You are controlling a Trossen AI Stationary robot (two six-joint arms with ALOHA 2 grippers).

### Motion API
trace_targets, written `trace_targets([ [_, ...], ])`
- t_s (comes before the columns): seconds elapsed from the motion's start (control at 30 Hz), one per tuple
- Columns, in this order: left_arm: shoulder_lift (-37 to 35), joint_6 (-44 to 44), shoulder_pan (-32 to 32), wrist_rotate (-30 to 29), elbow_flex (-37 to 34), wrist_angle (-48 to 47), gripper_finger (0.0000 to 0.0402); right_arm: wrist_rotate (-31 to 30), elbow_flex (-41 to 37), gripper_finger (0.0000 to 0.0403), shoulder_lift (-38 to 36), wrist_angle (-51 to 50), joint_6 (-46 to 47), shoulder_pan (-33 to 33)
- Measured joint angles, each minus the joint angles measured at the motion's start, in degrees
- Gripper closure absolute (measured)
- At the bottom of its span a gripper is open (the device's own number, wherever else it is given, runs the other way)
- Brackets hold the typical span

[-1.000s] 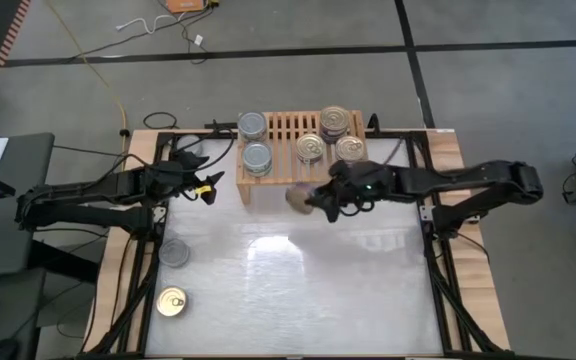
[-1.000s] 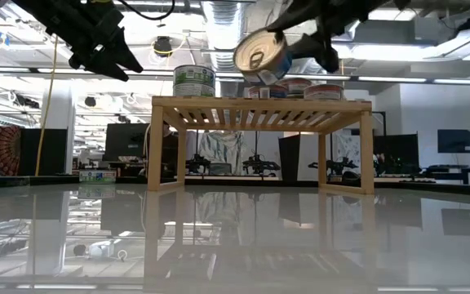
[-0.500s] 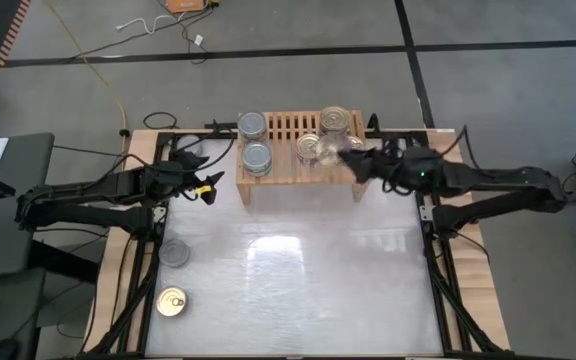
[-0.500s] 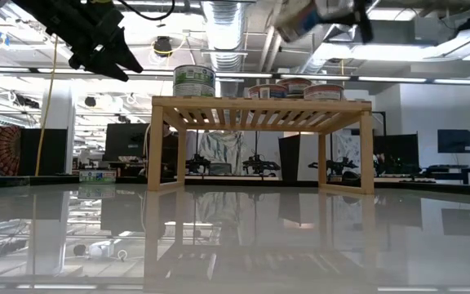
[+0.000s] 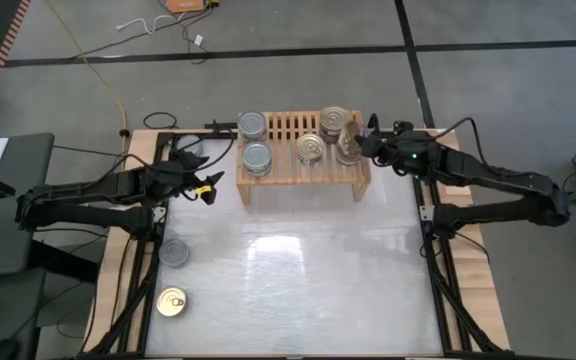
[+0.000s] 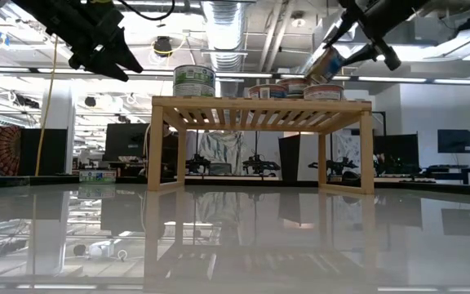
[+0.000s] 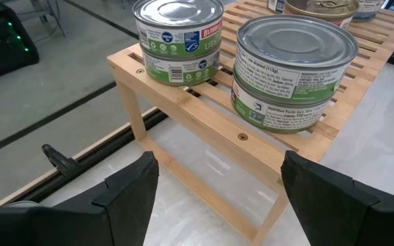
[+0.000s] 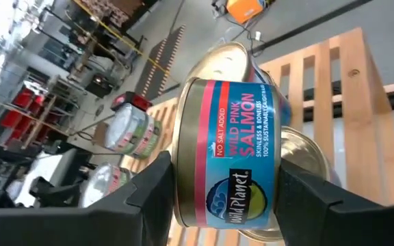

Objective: Stack canned seafood by type on shelf
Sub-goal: Stack the blue-pink tuna can on top of the other blue-pink tuna can on the shelf

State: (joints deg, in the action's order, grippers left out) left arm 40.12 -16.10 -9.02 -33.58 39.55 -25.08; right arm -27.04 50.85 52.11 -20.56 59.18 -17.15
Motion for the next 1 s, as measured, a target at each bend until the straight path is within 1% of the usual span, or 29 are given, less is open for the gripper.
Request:
trace_targets([
  [0.1,0.0,0.0,0.01,0.0,0.0,0.0,0.0104,0.52,0.01,0.0176,0.63,-0.11,0.32,-0.86],
  [0.2,0.0,0.0,0.01,0.0,0.0,0.0,0.0104,2.81,0.04,0.0174,1.93,0.04,0.81,-1.44],
  [0.4,0.0,0.0,-0.01,0.0,0.0,0.02,0.0104,2.98,0.22,0.0169,4.4,1.29,0.79,-1.27],
  [1.0,0.0,0.0,0.01,0.0,0.0,0.02,0.0104,3.32,0.07,0.0168,4.07,3.15,-0.75,-1.27],
])
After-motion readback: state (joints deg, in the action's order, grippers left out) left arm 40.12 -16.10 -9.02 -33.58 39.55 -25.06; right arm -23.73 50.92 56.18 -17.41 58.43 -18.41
